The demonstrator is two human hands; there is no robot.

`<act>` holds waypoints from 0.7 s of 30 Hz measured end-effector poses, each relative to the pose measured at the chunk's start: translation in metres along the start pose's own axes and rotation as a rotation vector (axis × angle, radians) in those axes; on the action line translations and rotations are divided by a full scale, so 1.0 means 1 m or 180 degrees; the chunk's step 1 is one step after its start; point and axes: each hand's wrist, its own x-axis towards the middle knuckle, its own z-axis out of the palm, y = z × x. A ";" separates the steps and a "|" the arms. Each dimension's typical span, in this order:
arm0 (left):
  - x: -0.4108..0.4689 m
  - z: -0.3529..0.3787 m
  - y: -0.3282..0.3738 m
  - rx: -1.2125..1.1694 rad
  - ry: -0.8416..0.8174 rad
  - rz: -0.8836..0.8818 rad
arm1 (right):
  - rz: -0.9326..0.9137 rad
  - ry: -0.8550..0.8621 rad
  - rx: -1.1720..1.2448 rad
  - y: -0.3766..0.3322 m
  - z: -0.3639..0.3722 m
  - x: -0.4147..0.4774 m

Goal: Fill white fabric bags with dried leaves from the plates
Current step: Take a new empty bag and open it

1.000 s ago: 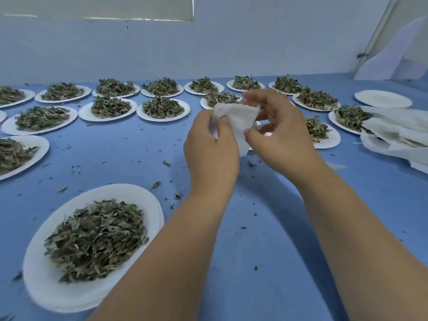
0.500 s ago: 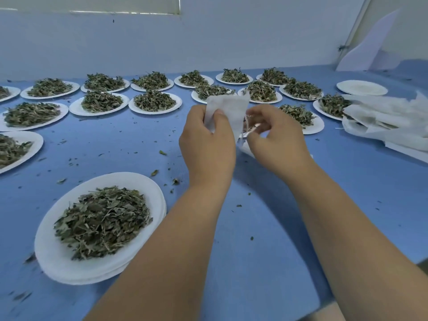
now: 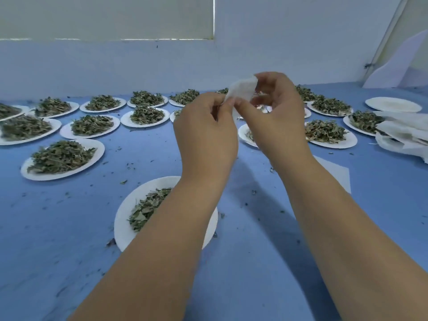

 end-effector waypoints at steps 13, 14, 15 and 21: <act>0.043 -0.100 -0.034 0.0594 0.0160 0.0481 | -0.1322 -0.0270 -0.0486 -0.023 0.074 -0.007; 0.045 -0.106 -0.039 0.0656 0.0165 0.0517 | -0.1426 -0.0377 -0.0530 -0.024 0.081 -0.008; 0.046 -0.112 -0.043 0.0708 0.0172 0.0529 | -0.1520 -0.0478 -0.0564 -0.025 0.088 -0.010; 0.041 -0.143 -0.068 0.1020 -0.0240 0.0470 | -0.1651 -0.0773 -0.0610 -0.021 0.117 -0.018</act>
